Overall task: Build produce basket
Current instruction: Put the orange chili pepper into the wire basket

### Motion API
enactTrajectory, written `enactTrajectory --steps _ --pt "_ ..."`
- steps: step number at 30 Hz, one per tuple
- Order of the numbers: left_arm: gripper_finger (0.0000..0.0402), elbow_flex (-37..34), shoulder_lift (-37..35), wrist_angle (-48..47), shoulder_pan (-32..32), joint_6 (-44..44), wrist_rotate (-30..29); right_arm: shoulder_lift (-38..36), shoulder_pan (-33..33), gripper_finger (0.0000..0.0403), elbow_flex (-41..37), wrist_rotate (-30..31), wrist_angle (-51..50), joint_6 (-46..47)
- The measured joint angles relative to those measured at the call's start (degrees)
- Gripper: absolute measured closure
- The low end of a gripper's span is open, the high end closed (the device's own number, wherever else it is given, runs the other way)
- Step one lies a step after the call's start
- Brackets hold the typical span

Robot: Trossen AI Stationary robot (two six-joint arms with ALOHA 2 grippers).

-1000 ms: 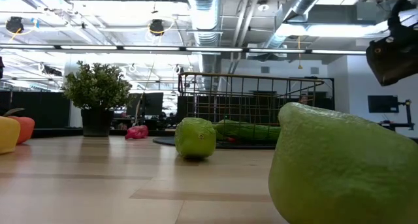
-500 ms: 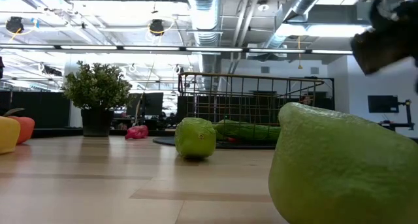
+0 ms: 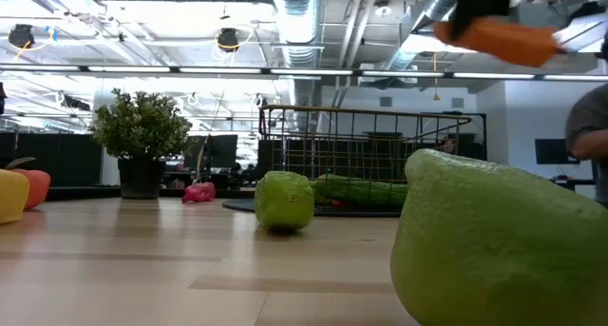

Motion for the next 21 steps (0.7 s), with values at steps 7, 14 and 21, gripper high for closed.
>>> enactTrajectory --steps 7,14,21 --pt "0.0220 0.00 0.00 -0.01 0.00 -0.61 0.00 3.34 -17.14 0.0389 2.64 -3.64 10.90 -22.14" --pt "0.0220 0.00 0.00 -0.79 0.00 -2.10 0.00 13.03 -26.61 0.0389 2.68 -12.30 23.78 -31.48" --pt "0.0220 -0.02 0.00 -2.24 0.00 -3.16 0.00 23.65 -27.34 0.0389 2.64 -17.38 25.45 -31.81"
